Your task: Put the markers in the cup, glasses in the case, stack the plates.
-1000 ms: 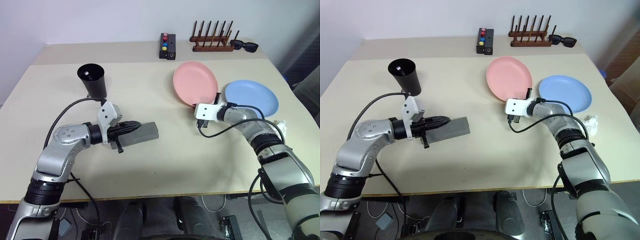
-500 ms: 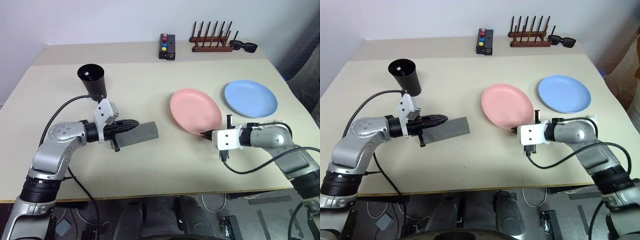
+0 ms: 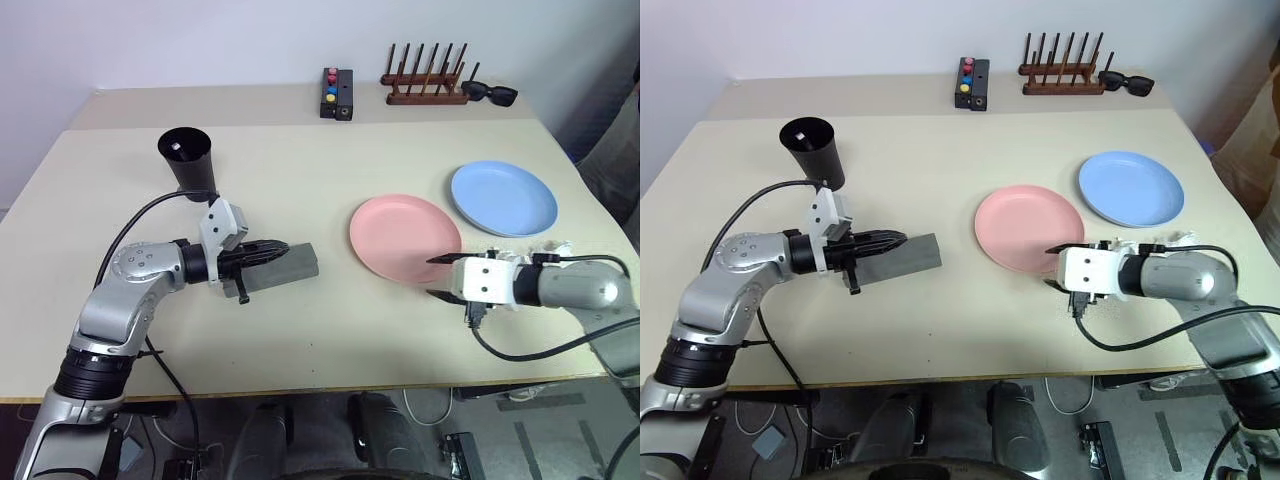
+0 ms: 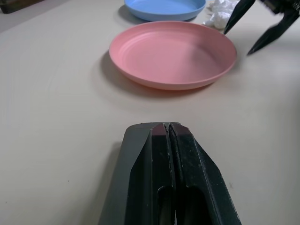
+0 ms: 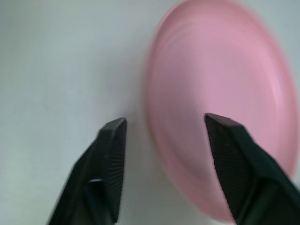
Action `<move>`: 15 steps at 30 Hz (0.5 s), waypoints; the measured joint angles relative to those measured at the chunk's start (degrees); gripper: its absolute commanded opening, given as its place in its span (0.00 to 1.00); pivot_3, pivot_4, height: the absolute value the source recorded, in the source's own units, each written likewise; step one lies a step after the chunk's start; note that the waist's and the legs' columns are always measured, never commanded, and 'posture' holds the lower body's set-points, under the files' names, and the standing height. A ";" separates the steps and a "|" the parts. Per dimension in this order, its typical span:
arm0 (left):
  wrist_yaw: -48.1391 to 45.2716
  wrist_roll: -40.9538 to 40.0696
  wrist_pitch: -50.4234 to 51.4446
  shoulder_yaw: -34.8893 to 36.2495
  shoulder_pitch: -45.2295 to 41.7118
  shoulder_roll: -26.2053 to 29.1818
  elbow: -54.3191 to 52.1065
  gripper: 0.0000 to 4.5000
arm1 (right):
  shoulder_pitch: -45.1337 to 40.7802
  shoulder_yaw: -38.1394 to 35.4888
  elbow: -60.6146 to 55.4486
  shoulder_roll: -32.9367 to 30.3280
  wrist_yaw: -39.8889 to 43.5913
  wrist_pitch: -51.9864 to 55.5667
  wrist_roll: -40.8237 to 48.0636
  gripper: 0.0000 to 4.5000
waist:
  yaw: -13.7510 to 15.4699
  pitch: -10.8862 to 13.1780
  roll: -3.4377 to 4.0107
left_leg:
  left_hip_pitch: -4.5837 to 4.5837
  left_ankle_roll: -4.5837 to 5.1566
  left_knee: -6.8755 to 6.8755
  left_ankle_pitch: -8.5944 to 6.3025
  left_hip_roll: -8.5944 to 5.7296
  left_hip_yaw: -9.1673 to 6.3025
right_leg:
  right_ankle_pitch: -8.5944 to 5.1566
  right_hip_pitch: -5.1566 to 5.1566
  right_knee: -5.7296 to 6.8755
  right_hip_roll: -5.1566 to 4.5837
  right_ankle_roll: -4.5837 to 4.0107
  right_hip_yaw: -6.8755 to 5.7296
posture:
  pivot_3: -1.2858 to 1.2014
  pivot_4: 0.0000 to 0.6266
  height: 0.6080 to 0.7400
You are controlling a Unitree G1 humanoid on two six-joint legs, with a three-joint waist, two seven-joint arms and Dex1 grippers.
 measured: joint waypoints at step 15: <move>2.06 -1.26 1.24 -0.11 -1.72 -3.59 -2.09 0.00 | -11.21 -2.58 28.75 0.52 -9.90 -4.35 -7.12 0.53 | -0.09 0.01 0.02 | 0.02 0.00 -0.04 0.00 -0.02 0.28 | 0.00 0.00 -0.04 -0.02 0.00 0.03 | 0.52 0.24 0.96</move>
